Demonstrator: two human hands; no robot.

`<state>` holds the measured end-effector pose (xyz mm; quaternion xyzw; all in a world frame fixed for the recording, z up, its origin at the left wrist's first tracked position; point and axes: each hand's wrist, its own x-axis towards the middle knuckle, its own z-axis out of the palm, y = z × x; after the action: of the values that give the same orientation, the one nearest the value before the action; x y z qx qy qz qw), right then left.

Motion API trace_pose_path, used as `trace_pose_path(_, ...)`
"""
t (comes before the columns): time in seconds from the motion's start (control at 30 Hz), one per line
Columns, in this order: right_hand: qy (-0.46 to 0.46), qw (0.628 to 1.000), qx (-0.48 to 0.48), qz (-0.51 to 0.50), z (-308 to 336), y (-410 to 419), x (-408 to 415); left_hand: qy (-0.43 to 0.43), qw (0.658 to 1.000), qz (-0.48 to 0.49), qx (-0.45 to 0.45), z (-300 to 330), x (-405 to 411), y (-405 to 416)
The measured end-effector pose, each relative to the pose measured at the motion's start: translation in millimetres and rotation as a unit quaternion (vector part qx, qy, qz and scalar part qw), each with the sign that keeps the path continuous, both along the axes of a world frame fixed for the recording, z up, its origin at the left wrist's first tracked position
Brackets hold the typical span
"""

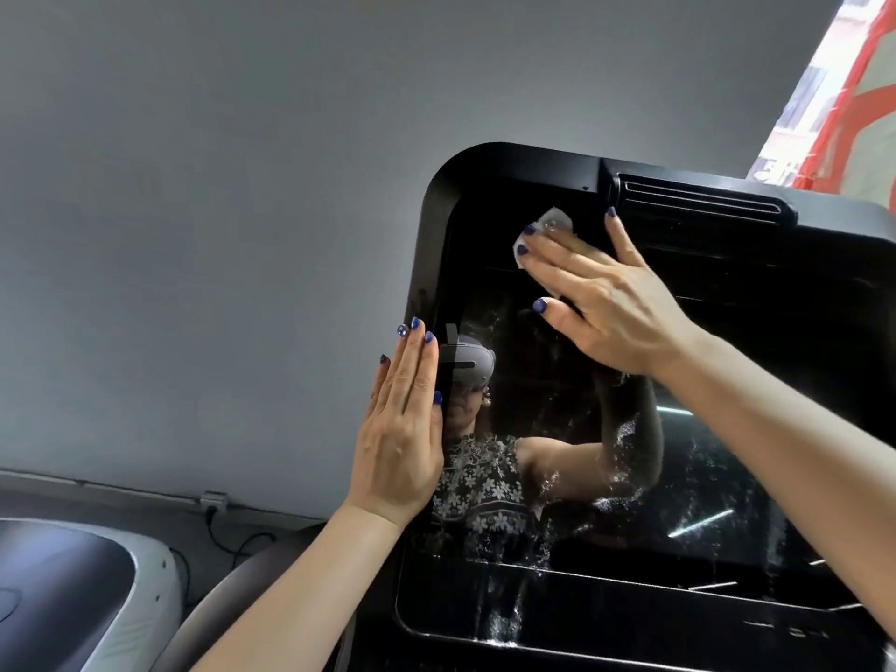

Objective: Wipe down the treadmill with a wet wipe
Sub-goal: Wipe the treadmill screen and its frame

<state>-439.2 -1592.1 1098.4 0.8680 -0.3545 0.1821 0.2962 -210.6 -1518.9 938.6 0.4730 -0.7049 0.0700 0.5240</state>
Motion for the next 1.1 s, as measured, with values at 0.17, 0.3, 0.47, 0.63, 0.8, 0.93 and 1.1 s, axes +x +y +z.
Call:
trace_pose_path(0.17,0.052,0.998,0.018,0.014,-6.9,5.8,37.7,0.009,1.000,-0.013,0.007,-11.9,2.4,9.0)
trace_pose_path(0.3,0.018,0.999,0.029,0.002,-7.3,3.9,52.4,0.012,1.000,-0.012,0.002,-8.3,1.6,10.3)
trace_pose_path(0.47,0.032,0.998,0.042,0.024,-40.1,30.4,52.6,0.006,1.000,-0.015,0.007,-9.2,3.1,10.6)
trace_pose_path(0.63,0.062,0.994,0.070,0.047,-79.5,61.5,35.1,0.008,1.000,-0.010,0.007,-11.0,2.1,9.0)
trace_pose_path(0.8,0.115,0.990,0.046,0.064,-56.9,45.0,28.1,0.009,1.000,-0.014,0.005,-11.1,2.2,8.9)
trace_pose_path(0.93,0.061,0.998,0.020,0.019,-20.4,15.8,26.1,0.007,1.000,-0.012,0.002,-10.0,2.3,9.7)
trace_pose_path(1.1,0.007,1.000,0.019,-0.010,-27.5,18.0,31.3,0.003,1.000,-0.008,-0.003,-10.7,3.0,9.8)
